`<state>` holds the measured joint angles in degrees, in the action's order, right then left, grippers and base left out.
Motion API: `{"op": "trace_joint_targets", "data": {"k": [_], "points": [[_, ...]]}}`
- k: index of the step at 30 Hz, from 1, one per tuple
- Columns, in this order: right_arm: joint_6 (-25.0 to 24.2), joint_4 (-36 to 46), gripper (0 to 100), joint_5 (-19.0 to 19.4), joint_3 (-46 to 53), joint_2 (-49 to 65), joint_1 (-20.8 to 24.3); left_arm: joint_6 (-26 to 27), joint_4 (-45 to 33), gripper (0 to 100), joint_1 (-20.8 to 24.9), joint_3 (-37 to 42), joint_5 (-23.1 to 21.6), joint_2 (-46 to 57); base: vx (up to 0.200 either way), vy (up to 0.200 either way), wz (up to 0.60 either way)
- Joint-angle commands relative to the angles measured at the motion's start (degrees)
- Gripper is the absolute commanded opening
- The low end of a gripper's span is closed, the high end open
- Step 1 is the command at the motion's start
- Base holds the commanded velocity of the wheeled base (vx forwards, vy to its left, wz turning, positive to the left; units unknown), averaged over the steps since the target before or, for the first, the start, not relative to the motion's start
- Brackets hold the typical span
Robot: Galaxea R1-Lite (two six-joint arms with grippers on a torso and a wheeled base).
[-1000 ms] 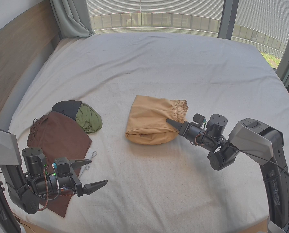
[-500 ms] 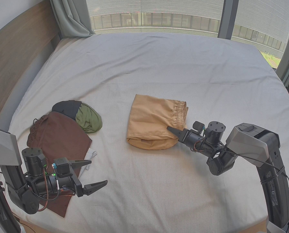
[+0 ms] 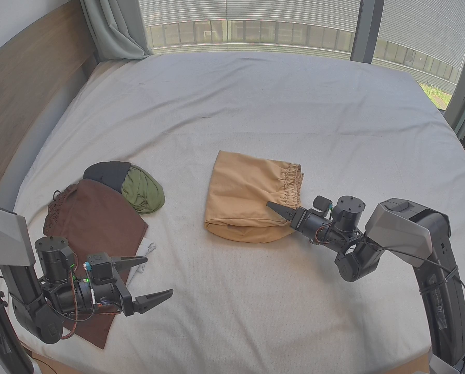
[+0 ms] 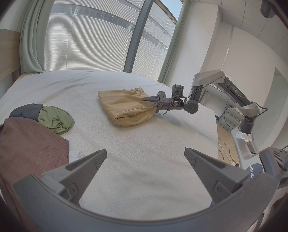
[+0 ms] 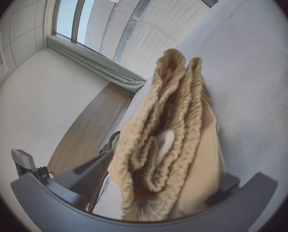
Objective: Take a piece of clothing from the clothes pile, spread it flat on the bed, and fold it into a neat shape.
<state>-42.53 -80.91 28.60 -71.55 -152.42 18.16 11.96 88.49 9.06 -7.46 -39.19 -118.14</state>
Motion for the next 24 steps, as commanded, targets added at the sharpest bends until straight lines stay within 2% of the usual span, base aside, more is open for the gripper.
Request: {"op": "trace_joint_targets", "data": {"k": [1,4,13,24], "points": [[0.08,-1.09,100,0.05,1.85,0.19,-0.94,-0.01,0.01,100,-0.09,0.08,-0.01,0.01,0.000,0.000,0.00],[0.17,-1.62,100,0.14,2.29,0.28,-1.11,-0.01,0.01,100,0.00,0.08,-0.01,0.01,0.000,0.000,0.00],[1.40,-2.94,100,0.14,4.57,3.97,-7.27,-0.01,0.01,100,0.00,-0.01,-0.01,-0.16,0.000,0.000,0.00],[1.40,-2.76,100,0.14,4.93,10.92,-7.35,-0.09,0.01,100,0.00,-0.01,-0.01,0.01,0.000,0.000,0.00]]}}
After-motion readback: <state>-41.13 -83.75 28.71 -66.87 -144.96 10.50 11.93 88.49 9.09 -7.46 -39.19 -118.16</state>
